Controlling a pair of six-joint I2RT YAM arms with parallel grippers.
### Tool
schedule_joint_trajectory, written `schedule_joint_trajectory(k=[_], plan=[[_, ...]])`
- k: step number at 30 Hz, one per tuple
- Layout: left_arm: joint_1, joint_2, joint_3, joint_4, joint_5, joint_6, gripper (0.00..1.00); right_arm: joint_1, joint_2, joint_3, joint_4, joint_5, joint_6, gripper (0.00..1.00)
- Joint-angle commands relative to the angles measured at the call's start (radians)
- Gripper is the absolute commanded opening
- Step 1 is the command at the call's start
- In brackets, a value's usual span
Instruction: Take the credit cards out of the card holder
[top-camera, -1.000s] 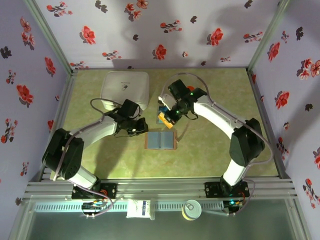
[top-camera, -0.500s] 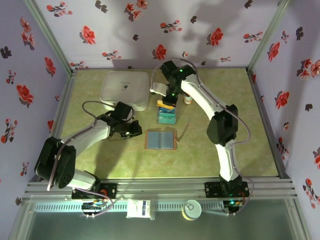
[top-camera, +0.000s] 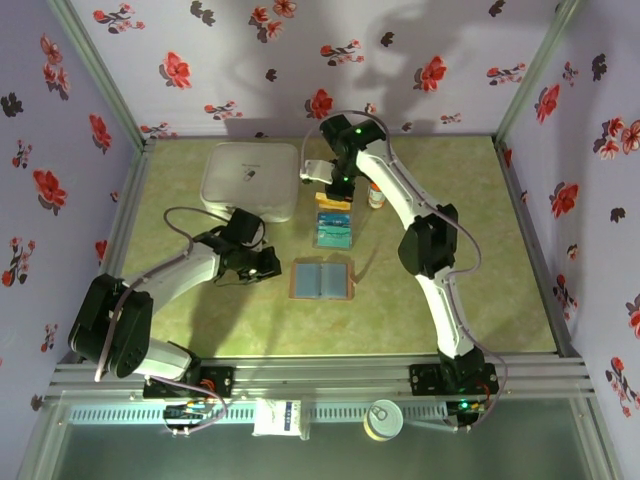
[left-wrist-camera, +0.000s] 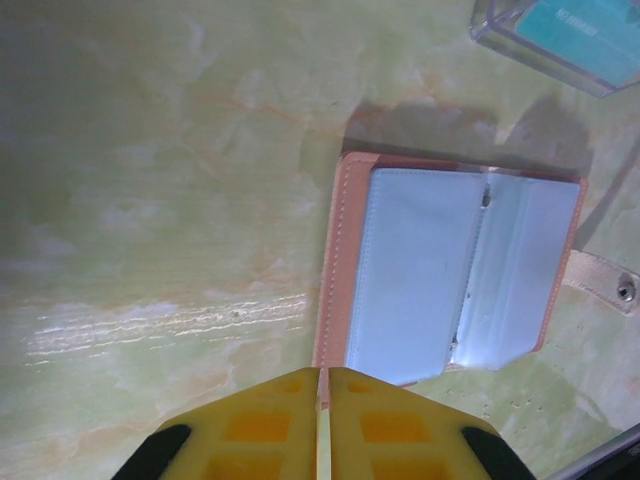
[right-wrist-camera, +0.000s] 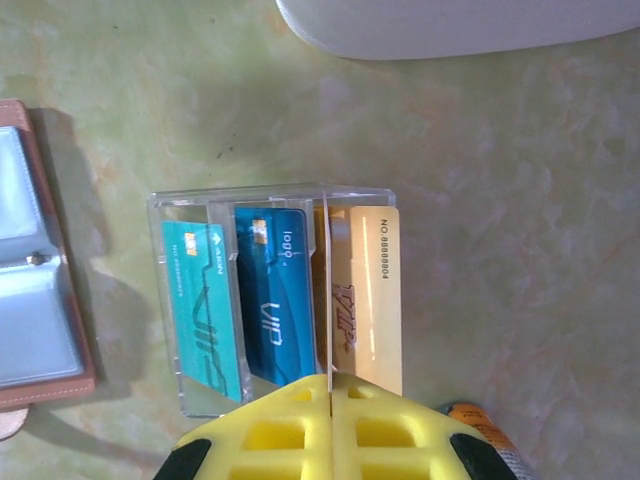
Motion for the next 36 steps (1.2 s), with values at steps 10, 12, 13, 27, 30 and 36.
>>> schedule_joint_trajectory(k=[10, 12, 13, 27, 30, 36], plan=[[0.011, -0.023, -0.080, 0.043, 0.003, -0.020, 0.10, -0.018, 0.084, 0.013, 0.052, 0.061, -0.026, 0.00], [0.012, -0.018, -0.095, 0.069, 0.007, -0.035, 0.09, -0.018, 0.086, 0.000, 0.056, 0.058, -0.019, 0.05], [0.011, -0.015, -0.095, 0.073, 0.006, -0.038, 0.09, -0.018, 0.086, -0.004, 0.054, 0.054, -0.019, 0.06], [0.019, -0.049, 0.000, -0.053, -0.124, 0.032, 0.13, -0.043, -0.111, -0.162, 0.139, 0.129, 0.084, 0.22], [0.019, -0.078, 0.015, -0.087, -0.217, 0.054, 0.20, -0.052, -0.199, -0.283, 0.223, 0.139, 0.159, 0.27], [0.030, -0.119, 0.032, -0.115, -0.385, 0.098, 0.60, -0.053, -0.456, -0.700, 0.487, 0.130, 0.327, 0.40]])
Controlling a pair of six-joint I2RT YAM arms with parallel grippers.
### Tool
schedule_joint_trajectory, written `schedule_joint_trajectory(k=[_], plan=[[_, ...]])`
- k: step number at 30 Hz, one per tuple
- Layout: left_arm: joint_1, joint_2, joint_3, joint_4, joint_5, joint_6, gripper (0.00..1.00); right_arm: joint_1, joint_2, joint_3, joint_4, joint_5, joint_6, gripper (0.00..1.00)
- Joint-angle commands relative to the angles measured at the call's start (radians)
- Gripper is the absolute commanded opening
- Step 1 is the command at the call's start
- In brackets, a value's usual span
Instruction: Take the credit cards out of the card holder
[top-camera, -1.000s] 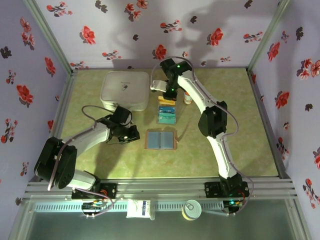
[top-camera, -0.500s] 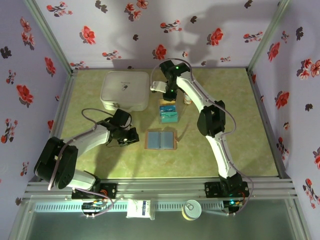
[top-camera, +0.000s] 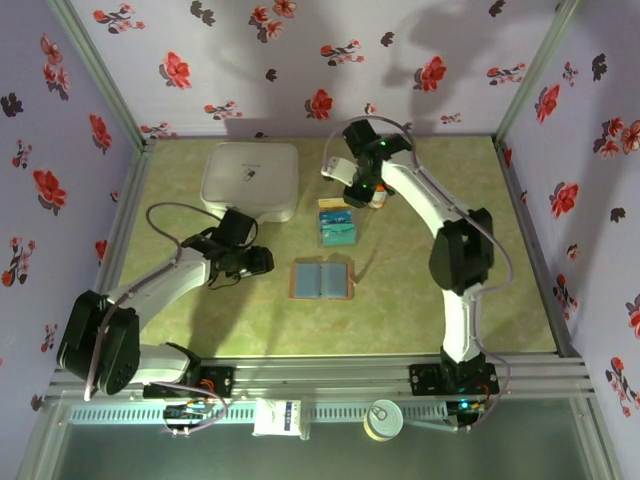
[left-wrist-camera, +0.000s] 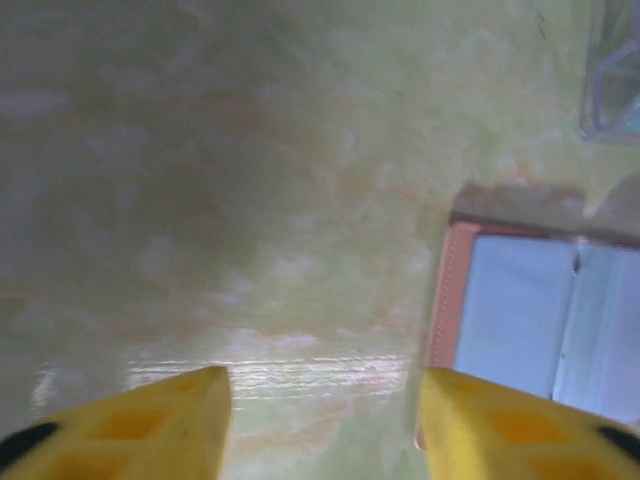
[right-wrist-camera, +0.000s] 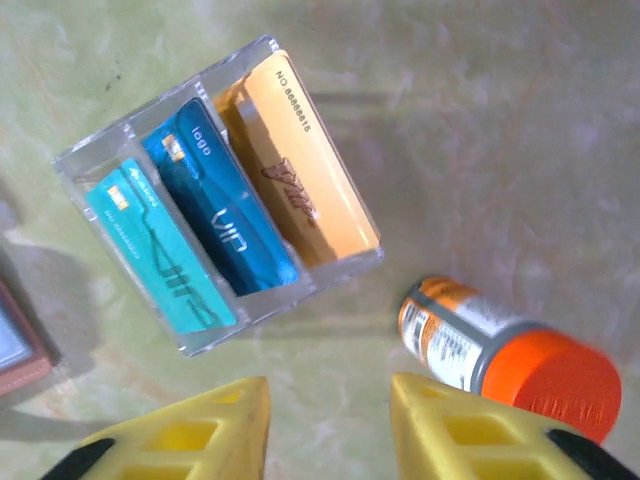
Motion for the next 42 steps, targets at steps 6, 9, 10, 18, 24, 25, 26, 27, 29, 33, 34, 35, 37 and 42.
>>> schedule_joint_trajectory(k=[6, 9, 10, 18, 24, 25, 26, 27, 29, 33, 34, 35, 37, 42], plan=[[0.020, -0.019, 0.065, -0.063, -0.271, 0.068, 1.00, -0.005, -0.326, -0.469, 0.345, 0.044, 0.270, 0.78], [0.022, -0.021, 0.077, -0.063, -0.365, 0.080, 1.00, -0.012, -0.429, -0.618, 0.421, 0.076, 0.336, 0.99], [0.023, -0.023, 0.081, -0.063, -0.406, 0.089, 1.00, -0.017, -0.462, -0.664, 0.446, 0.092, 0.360, 0.99], [0.041, -0.076, -0.003, 0.098, -0.657, 0.283, 1.00, -0.120, -0.697, -0.994, 0.663, 0.205, 0.533, 0.99], [0.092, -0.076, -0.112, 0.323, -0.806, 0.392, 1.00, -0.281, -0.797, -1.218, 0.915, 0.207, 0.643, 0.99], [0.113, -0.071, -0.116, 0.356, -0.807, 0.412, 1.00, -0.312, -0.798, -1.249, 0.966, 0.204, 0.664, 0.99], [0.130, -0.069, -0.123, 0.391, -0.805, 0.434, 1.00, -0.335, -0.796, -1.271, 1.008, 0.205, 0.681, 0.99], [0.150, -0.067, -0.130, 0.433, -0.797, 0.461, 1.00, -0.359, -0.788, -1.300, 1.062, 0.206, 0.704, 0.99], [0.186, -0.059, -0.158, 0.536, -0.769, 0.519, 1.00, -0.396, -0.773, -1.348, 1.170, 0.217, 0.737, 0.99], [0.263, -0.046, -0.285, 0.856, -0.658, 0.618, 1.00, -0.426, -0.727, -1.442, 1.392, 0.302, 0.763, 0.99], [0.280, -0.043, -0.325, 0.949, -0.629, 0.647, 1.00, -0.435, -0.713, -1.464, 1.452, 0.307, 0.762, 0.99], [0.293, -0.036, -0.358, 1.033, -0.600, 0.665, 1.00, -0.441, -0.701, -1.483, 1.502, 0.309, 0.770, 0.99], [0.324, 0.001, -0.421, 1.211, -0.537, 0.694, 1.00, -0.450, -0.688, -1.489, 1.544, 0.290, 0.779, 0.99], [0.363, 0.124, -0.442, 1.378, -0.422, 0.734, 1.00, -0.450, -0.643, -1.494, 1.646, 0.243, 0.765, 0.99]])
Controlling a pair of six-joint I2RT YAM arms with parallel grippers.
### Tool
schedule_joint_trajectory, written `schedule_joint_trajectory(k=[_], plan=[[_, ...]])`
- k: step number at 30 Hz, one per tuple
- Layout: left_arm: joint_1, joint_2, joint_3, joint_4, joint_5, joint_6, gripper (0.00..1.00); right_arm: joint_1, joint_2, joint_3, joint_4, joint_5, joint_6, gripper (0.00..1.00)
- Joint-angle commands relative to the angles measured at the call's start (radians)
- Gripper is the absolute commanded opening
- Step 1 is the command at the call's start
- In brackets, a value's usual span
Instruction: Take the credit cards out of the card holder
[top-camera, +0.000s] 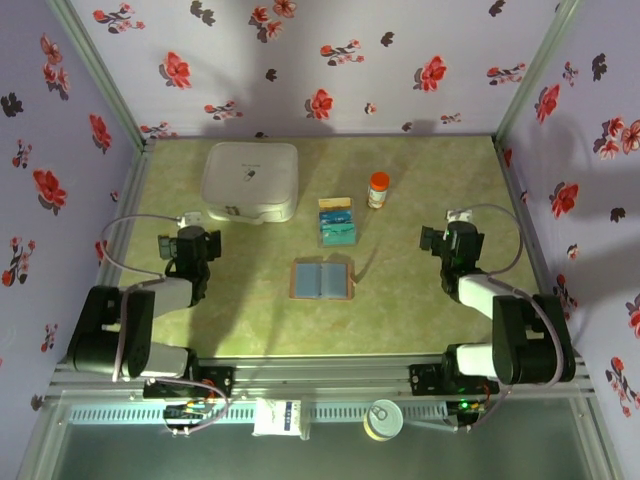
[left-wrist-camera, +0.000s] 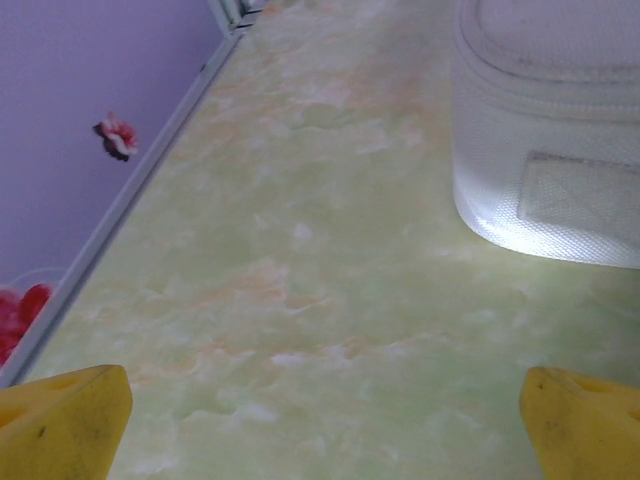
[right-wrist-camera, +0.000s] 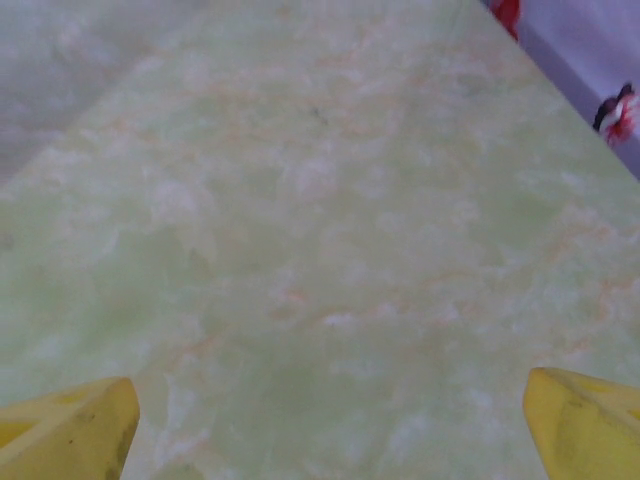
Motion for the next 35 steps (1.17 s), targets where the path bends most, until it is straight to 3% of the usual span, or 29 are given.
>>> schedule_joint_trajectory(k=[1, 3, 6, 9, 11, 14, 35], plan=[[0.025, 0.069, 0.016, 0.246, 0.129, 0.070, 1.00, -0.004, 0.038, -0.006, 0.183, -0.017, 0.016, 0.99], [0.057, 0.069, 0.063, 0.144, 0.179, 0.035, 1.00, -0.013, 0.082, 0.014, 0.202, -0.034, 0.035, 0.99], [0.132, 0.095, 0.081, 0.122, 0.303, -0.012, 1.00, -0.018, 0.200, 0.037, 0.278, -0.074, 0.030, 0.99], [0.170, 0.130, 0.042, 0.223, 0.398, -0.023, 1.00, -0.035, 0.208, 0.035, 0.272, -0.074, 0.058, 0.99], [0.170, 0.127, 0.042, 0.208, 0.400, -0.020, 1.00, -0.035, 0.238, -0.004, 0.383, -0.082, 0.049, 0.99], [0.170, 0.135, 0.038, 0.228, 0.397, -0.019, 1.00, -0.037, 0.223, 0.013, 0.326, -0.072, 0.056, 0.99], [0.160, 0.130, 0.029, 0.241, 0.390, -0.011, 1.00, -0.035, 0.224, 0.002, 0.356, -0.075, 0.051, 0.99]])
